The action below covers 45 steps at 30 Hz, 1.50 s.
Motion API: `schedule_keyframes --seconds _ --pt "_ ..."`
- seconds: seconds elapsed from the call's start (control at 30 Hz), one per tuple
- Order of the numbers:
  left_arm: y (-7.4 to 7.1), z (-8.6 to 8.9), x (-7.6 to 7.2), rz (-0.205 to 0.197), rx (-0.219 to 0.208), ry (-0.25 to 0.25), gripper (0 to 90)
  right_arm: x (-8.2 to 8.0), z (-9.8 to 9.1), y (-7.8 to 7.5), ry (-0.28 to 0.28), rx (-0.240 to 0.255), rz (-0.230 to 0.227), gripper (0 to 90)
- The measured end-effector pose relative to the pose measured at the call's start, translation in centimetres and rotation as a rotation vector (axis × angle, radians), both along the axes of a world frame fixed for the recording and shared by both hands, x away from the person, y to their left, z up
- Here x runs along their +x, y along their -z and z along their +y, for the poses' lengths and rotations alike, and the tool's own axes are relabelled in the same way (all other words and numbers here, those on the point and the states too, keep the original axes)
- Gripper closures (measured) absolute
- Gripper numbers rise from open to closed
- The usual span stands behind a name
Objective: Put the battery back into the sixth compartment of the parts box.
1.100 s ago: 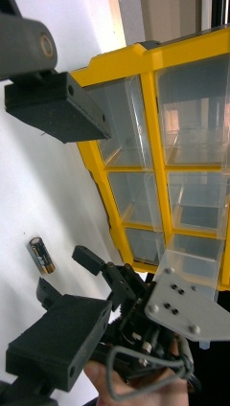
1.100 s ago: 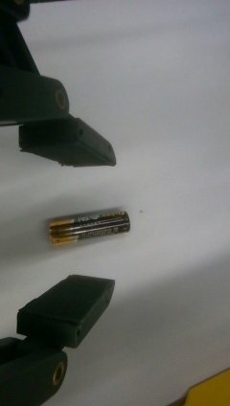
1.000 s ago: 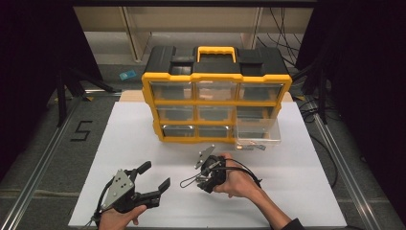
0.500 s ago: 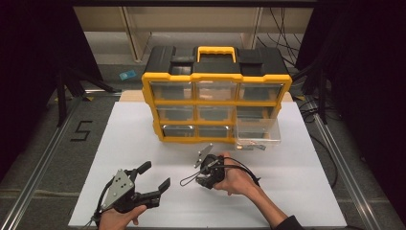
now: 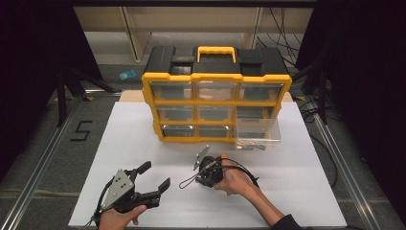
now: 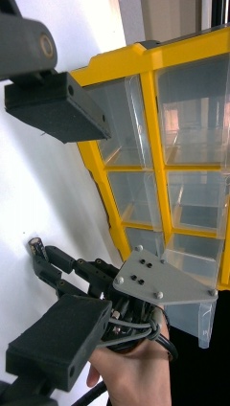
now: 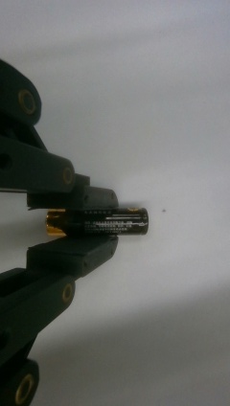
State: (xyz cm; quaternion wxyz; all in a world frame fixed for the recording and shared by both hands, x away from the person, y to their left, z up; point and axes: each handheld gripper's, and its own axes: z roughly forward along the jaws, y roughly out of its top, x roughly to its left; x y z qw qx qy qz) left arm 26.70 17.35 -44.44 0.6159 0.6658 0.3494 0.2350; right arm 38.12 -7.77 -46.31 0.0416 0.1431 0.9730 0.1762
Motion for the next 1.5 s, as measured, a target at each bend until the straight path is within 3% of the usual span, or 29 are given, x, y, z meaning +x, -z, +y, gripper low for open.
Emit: schedule_keyframes --seconds 0.03,0.1,0.3,0.47,0.73,1.0,1.5 --pt "0.0 0.0 0.0 -0.001 -0.001 0.001 16.0 -0.1 0.0 0.0 0.019 -0.004 0.006 76.6" --pt "0.0 0.0 0.0 -0.001 -0.001 0.001 16.1 0.0 -0.1 0.0 -0.019 0.016 0.007 76.8" --pt "0.0 0.0 0.0 -0.002 -0.002 0.002 16.1 -0.1 -0.2 -0.7 -0.012 0.025 -0.005 76.8" --pt "-0.1 0.1 -0.1 0.004 0.012 -0.005 16.0 -0.4 -0.8 -2.6 -0.007 0.074 -0.042 76.9" --pt "-0.1 0.1 -0.1 0.005 0.012 -0.006 16.1 -1.5 -2.0 -6.3 -0.013 0.172 -0.151 76.9" --pt "-0.1 0.0 -0.1 0.004 0.009 -0.006 16.0 -2.1 -3.5 -9.5 0.011 0.246 -0.197 76.9" --pt "-0.1 0.1 -0.1 0.004 0.012 -0.007 16.1 -2.5 -5.8 -13.0 0.053 0.328 -0.267 76.9"
